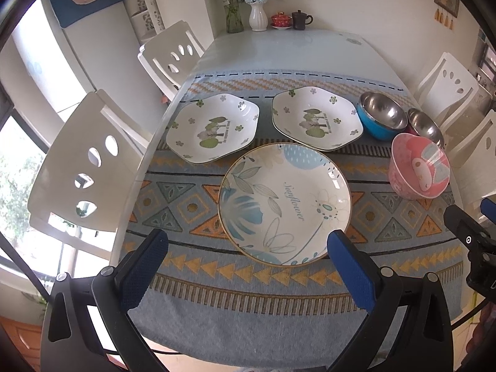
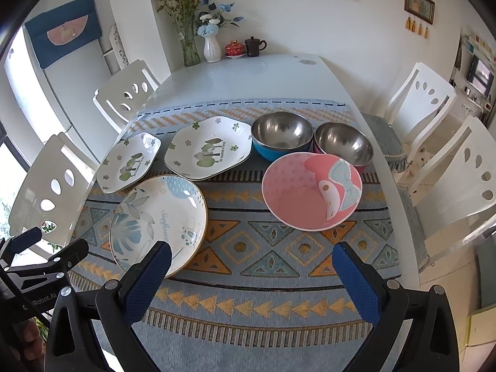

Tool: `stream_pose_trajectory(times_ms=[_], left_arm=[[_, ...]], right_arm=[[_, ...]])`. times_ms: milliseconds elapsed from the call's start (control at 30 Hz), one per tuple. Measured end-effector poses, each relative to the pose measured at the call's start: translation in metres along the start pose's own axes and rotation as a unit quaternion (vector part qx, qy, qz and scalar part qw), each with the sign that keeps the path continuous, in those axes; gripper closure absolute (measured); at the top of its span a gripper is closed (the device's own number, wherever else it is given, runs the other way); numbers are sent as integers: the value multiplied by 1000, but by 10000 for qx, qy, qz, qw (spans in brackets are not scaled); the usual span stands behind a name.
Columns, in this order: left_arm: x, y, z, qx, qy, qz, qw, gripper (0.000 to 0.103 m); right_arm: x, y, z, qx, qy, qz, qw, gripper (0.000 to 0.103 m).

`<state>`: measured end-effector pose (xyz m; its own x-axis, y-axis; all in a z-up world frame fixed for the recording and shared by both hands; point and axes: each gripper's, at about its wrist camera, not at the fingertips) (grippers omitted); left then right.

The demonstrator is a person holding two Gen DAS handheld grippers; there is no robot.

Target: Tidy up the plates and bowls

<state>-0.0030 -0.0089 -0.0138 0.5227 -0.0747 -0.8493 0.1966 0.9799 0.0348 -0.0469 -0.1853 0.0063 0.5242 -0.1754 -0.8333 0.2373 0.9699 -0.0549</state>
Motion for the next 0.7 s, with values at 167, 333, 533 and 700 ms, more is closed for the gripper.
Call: stream_pose_trajectory(times_ms=[167,333,533,700], left_arm=[[0,1,0,-35,29,-30,10000,0],[2,1,-1,-41,48,-114,9999,1],[8,4,-3,-92,158,-227,9996,1],[15,18,-6,-270,224,-554,9978,1]], right_arm=[[1,0,0,-3,18,2,10000,0],[2,0,0,-5,30,10,10000,0],[9,6,-3,-35,122,113,9999,0],[15,9,-8,72,206,903,9957,0]])
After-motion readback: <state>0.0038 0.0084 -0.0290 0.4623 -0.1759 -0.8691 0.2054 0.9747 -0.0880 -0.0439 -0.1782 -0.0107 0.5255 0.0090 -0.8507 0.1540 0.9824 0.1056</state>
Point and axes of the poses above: each gripper's, at about its wrist camera, not at the fingertips, and x roughly the way its jaws point, y to its left, z to its top, and after that the axes turned 8 degrees about -z, right-handed
